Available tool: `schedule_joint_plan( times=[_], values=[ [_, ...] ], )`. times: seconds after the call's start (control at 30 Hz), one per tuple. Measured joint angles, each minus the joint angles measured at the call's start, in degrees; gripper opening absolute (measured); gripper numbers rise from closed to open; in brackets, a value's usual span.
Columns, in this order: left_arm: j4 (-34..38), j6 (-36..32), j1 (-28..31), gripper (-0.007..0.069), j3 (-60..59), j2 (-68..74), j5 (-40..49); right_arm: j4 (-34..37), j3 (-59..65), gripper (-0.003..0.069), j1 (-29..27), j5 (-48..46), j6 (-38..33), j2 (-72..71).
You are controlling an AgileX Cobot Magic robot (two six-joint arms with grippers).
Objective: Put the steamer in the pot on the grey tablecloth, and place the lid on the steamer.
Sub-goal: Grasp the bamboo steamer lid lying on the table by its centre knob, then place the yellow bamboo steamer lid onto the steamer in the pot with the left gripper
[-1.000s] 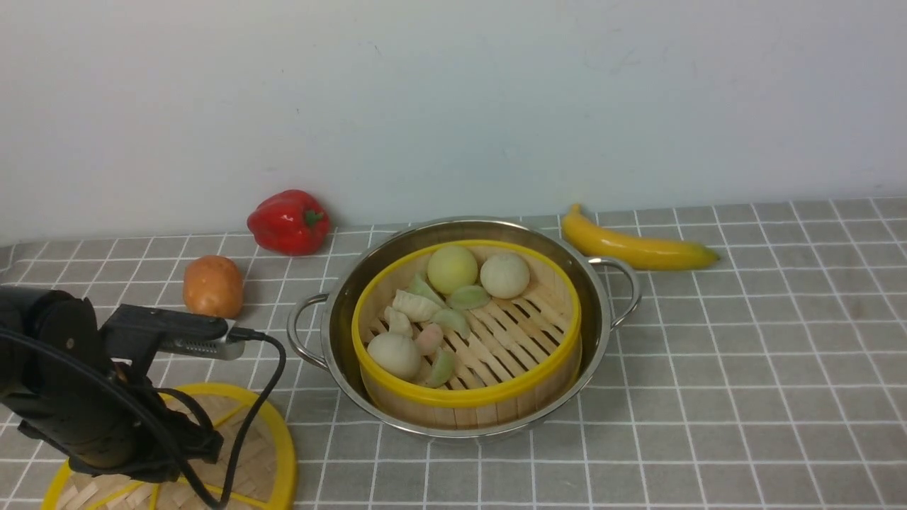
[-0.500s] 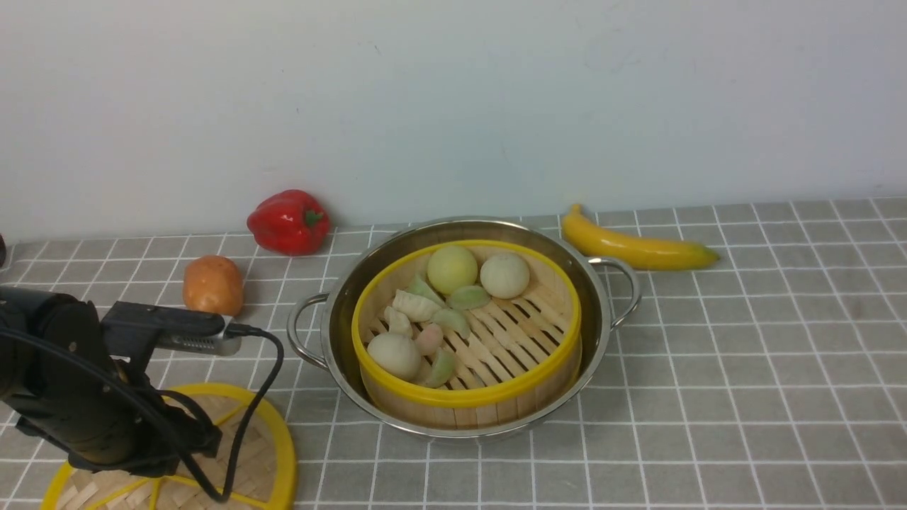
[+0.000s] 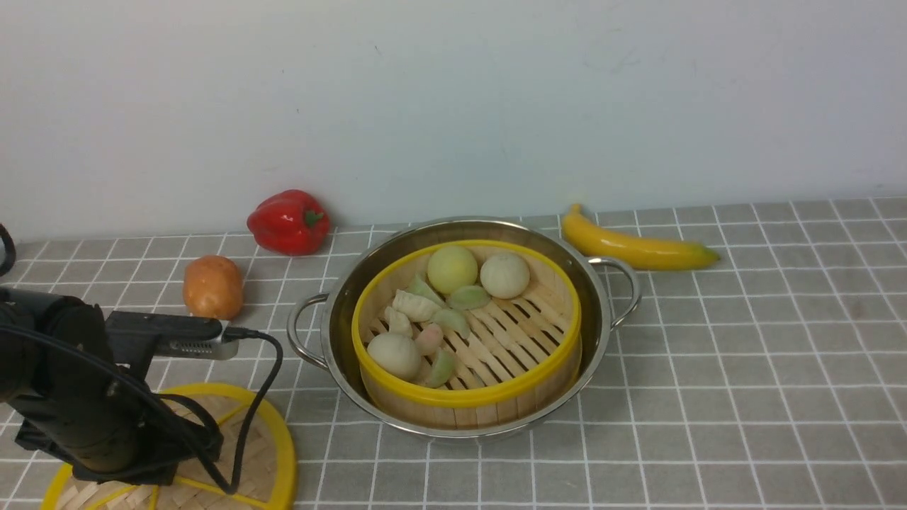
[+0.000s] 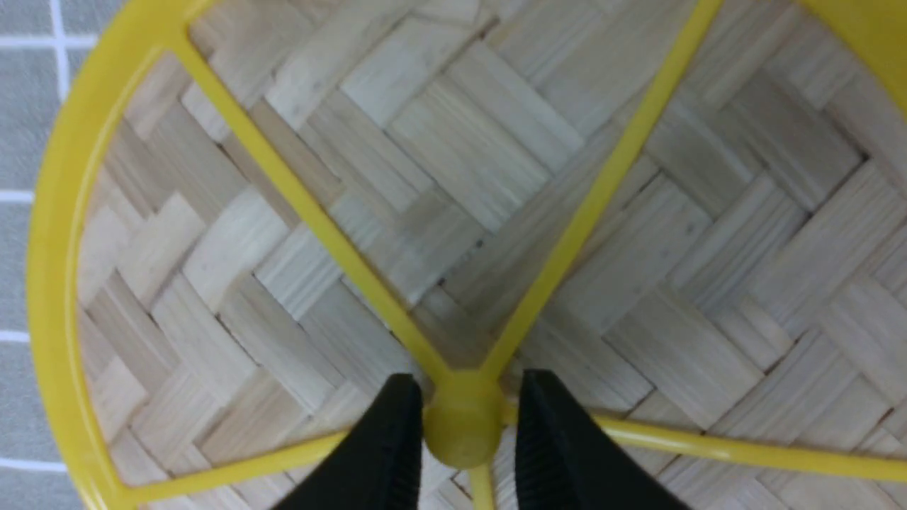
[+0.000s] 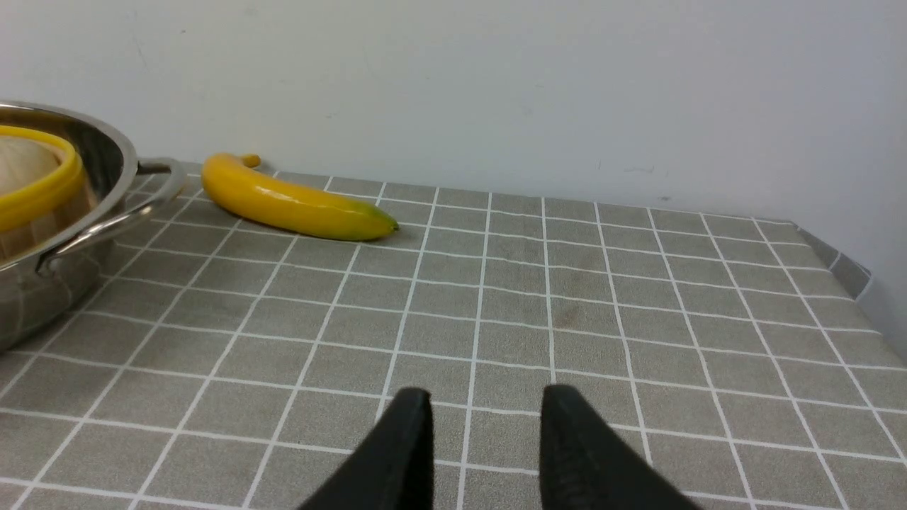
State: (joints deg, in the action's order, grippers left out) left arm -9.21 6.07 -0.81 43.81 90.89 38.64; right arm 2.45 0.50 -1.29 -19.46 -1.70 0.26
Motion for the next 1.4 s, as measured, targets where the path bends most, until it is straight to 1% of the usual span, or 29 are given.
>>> schedule_joint_plan(
  times=[0.13, 0.23, 0.33, 0.37, 0.93, 1.03, 1.13, 1.27, 1.37, 1.4],
  values=[
    [0.0, 0.11, 0.0, 0.0209, 0.0, 0.05, -0.06, 0.0, 0.0, 0.024, 0.0, 0.0, 0.0, 0.0],
    [0.0, 0.41, 0.0, 0.0202, 0.0, 0.05, -0.11, 0.0, 0.0, 0.024, 0.0, 0.0, 0.0, 0.0],
    [0.0, 0.41, 0.0, 0.0155, 0.0, 0.05, -0.11, 0.0, 0.0, 0.024, 0.0, 0.0, 0.0, 0.0],
    [-0.06, 0.27, 0.0, 0.0123, 0.0, 0.05, -0.05, 0.0, 0.0, 0.024, 0.0, 0.0, 0.0, 0.0],
    [-0.07, -0.45, 0.0, 0.0122, 0.0, -0.61, 0.12, 0.0, 0.0, 0.024, 0.0, 0.0, 0.0, 0.0],
    [0.22, -0.6, 0.0, 0.0122, 0.33, -3.03, 1.69, 0.0, 0.0, 0.024, 0.0, 0.0, 0.0, 0.0],
    [0.22, -2.04, 0.0, 0.0122, 3.21, -7.66, 6.83, 0.0, 0.0, 0.024, 0.0, 0.0, 0.0, 0.0],
    [0.47, -5.42, 0.0, 0.0122, 8.31, -12.52, 12.76, 0.0, 0.0, 0.024, 0.0, 0.0, 0.0, 0.0],
    [3.5, -9.57, 0.0, 0.0122, 12.32, -14.58, 16.1, 0.0, 0.0, 0.024, 0.0, 0.0, 0.0, 0.0],
    [4.16, -9.98, 0.0, 0.0122, 12.9, -14.65, 16.27, 0.0, 0.0, 0.024, 0.0, 0.0, 0.0, 0.0]
  ],
)
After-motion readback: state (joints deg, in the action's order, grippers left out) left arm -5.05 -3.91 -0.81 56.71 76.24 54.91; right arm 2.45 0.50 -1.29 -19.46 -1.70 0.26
